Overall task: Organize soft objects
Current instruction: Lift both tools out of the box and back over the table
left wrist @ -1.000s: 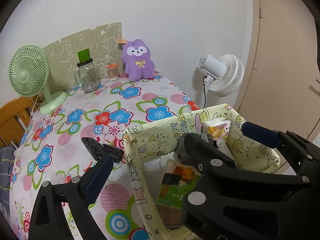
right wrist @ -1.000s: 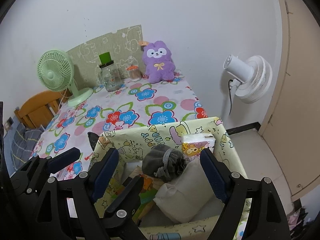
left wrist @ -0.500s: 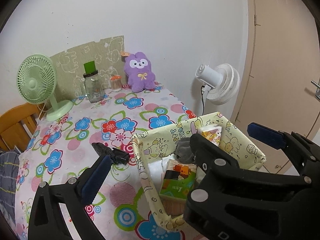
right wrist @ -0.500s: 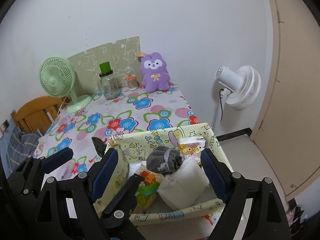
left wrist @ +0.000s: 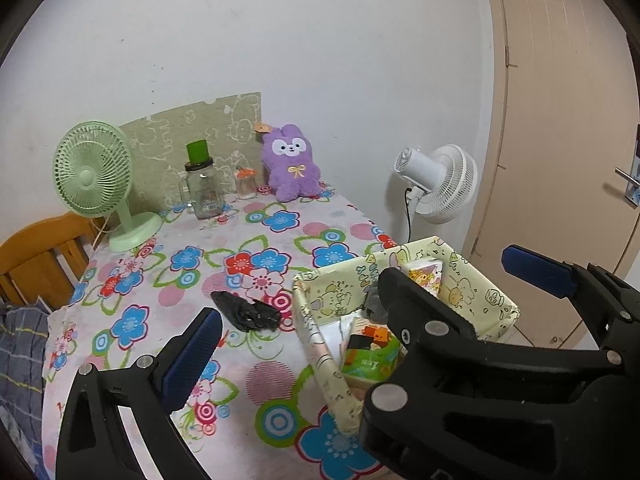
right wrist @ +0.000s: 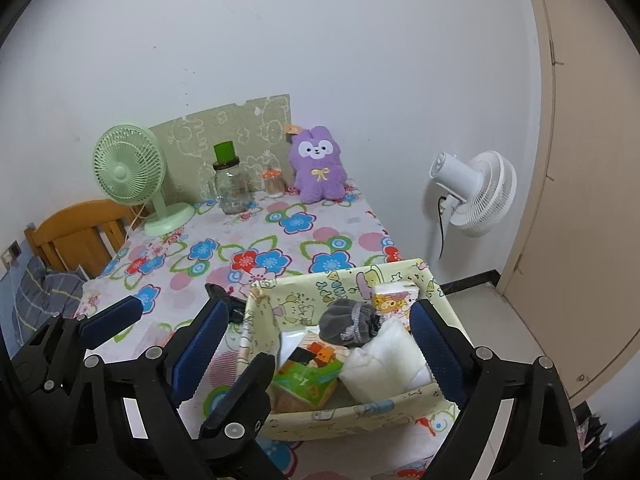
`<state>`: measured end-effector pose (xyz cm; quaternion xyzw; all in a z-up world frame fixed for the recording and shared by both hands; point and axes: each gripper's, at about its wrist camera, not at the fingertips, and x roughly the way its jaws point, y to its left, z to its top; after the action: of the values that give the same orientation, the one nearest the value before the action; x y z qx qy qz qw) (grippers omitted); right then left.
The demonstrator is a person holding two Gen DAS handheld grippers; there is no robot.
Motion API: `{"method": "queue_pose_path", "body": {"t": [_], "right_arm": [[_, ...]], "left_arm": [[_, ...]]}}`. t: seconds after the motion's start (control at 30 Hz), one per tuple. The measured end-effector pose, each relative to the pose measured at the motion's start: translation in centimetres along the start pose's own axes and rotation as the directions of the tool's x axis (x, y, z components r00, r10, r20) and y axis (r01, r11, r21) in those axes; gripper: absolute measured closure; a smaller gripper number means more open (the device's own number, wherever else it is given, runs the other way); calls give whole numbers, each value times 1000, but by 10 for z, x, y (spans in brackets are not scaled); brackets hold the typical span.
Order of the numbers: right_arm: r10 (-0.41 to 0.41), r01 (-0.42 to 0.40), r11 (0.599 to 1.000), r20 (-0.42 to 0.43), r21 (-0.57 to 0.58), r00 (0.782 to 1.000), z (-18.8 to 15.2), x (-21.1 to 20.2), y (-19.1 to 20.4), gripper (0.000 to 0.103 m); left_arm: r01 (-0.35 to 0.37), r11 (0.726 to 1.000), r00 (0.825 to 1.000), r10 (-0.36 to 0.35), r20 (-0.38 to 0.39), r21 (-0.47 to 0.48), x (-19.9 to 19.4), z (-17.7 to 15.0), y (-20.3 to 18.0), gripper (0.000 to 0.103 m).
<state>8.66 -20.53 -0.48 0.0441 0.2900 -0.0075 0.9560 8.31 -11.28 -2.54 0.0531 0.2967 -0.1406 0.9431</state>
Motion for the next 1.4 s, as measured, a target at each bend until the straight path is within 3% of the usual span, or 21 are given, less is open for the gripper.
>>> {"method": "queue_pose_path", "body": {"t": [0.6, 1.4], "right_arm": [[46, -45, 997, 16, -56, 999, -4, -10, 51, 9], [155, -158, 981, -37, -114, 987, -12, 30, 121, 9]], "left_arm": [[-64, 996, 998, 64, -3, -56, -21, -15, 44, 0], [-143, 979, 990, 138, -39, -143, -11, -36, 114, 1]]}}
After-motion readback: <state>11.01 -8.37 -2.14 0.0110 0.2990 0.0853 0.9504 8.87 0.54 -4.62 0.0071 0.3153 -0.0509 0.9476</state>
